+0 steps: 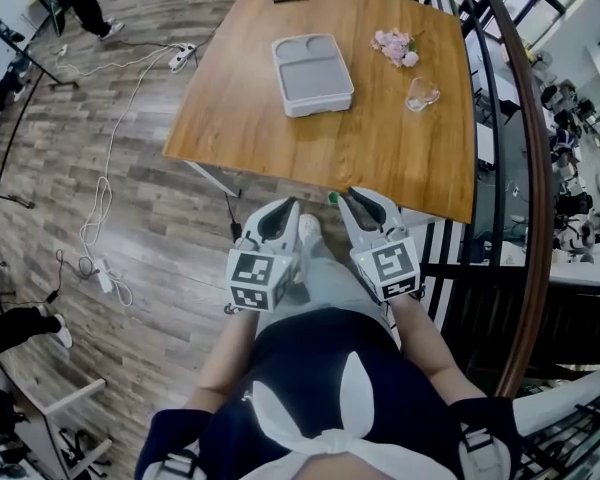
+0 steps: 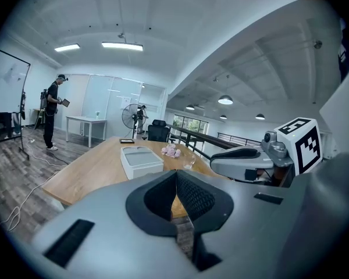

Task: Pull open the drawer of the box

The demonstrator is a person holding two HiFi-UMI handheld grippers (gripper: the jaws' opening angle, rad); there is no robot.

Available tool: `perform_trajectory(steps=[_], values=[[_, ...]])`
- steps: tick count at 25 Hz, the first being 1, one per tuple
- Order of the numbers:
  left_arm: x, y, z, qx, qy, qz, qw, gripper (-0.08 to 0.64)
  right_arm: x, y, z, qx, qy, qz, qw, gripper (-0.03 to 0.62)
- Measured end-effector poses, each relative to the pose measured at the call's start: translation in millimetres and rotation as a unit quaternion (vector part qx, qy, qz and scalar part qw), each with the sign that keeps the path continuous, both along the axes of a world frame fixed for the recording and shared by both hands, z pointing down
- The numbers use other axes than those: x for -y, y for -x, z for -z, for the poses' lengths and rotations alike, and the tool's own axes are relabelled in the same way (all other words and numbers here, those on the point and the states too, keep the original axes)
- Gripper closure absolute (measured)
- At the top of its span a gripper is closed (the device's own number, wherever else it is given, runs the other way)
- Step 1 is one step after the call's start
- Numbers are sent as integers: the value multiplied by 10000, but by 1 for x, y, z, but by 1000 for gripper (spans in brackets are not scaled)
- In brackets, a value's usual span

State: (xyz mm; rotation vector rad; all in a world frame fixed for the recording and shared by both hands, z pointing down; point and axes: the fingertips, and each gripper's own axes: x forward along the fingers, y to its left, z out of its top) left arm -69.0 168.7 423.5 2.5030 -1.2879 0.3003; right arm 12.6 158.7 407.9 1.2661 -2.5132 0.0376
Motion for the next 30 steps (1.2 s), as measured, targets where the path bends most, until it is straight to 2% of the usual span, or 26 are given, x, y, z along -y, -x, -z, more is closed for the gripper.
perform_trajectory(steps=[11,17,30], values=[[84,12,-4,63,124,33,9999,541,89,5,-10,-93,235,-1,9997,476],[125,25,-12,130,179,93,9997,541,134,14,-23,-90,388,-4,9992,466],[188,34,-26,233,443,118,9987,541,207,11,-53,55,998,-153,9949,418]])
